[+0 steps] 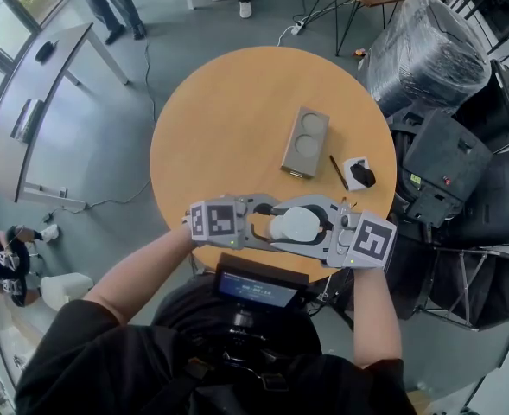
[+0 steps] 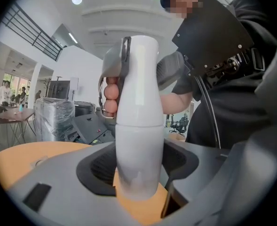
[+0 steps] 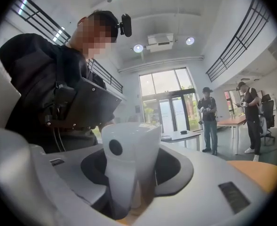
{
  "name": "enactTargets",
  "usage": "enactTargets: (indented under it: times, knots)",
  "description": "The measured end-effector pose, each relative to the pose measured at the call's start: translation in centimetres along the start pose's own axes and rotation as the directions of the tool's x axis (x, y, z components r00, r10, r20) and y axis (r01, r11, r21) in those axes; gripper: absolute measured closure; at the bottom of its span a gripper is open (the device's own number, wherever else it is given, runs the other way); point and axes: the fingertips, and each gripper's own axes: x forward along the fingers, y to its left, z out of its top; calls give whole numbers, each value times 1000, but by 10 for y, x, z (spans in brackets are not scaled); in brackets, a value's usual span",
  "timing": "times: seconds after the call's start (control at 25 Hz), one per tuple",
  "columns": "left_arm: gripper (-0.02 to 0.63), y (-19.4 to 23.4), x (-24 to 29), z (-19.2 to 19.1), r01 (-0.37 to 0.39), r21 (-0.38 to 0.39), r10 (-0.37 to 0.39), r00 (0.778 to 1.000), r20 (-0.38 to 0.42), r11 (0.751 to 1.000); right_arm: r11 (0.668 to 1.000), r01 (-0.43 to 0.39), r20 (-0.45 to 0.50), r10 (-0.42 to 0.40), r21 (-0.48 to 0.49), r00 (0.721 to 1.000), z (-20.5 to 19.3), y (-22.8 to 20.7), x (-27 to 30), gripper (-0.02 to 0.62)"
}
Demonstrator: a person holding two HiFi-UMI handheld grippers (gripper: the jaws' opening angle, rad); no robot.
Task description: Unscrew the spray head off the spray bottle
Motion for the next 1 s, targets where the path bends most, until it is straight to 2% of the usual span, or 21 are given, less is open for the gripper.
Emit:
enactTargets:
  times: [0.12, 0.2, 0.28, 0.36, 0.44, 0.6, 0.8, 0.88, 1.0]
  knots:
    - [301, 6, -2, -1, -37, -16, 37, 999, 10, 999, 998, 58, -7, -58, -12, 998, 0, -10, -2, 380]
    - [301, 16, -5, -1, -87, -41, 88, 995, 35, 995, 988, 149, 17, -149, -26, 989, 5, -25, -8, 321]
    - [299, 27, -9, 1, -151, -81, 157, 985, 69, 985, 966, 256, 86, -251, -45, 964, 18, -41, -22, 311]
    - [298, 40, -16, 5, -226, -127, 240, 965, 108, 966, 932, 362, 145, -354, -34, 924, 27, -55, -38, 298]
    - [298, 56, -25, 9, -328, -162, 350, 927, 131, 930, 886, 464, 152, -457, -9, 876, 26, -68, -51, 276]
    - [299, 89, -43, 12, -540, -187, 565, 815, 126, 821, 796, 601, 118, -605, 71, 787, 8, -88, -60, 273]
    - [298, 105, -55, 23, -695, -183, 718, 687, 113, 695, 741, 663, 54, -670, 104, 740, -5, -95, -39, 288]
    - [298, 110, -55, 21, -735, -176, 754, 652, 78, 655, 723, 684, 43, -690, 100, 723, -5, -98, -33, 308]
    - [298, 113, -50, 19, -774, -142, 785, 618, 38, 617, 691, 717, 41, -722, 96, 691, -2, -103, -32, 310]
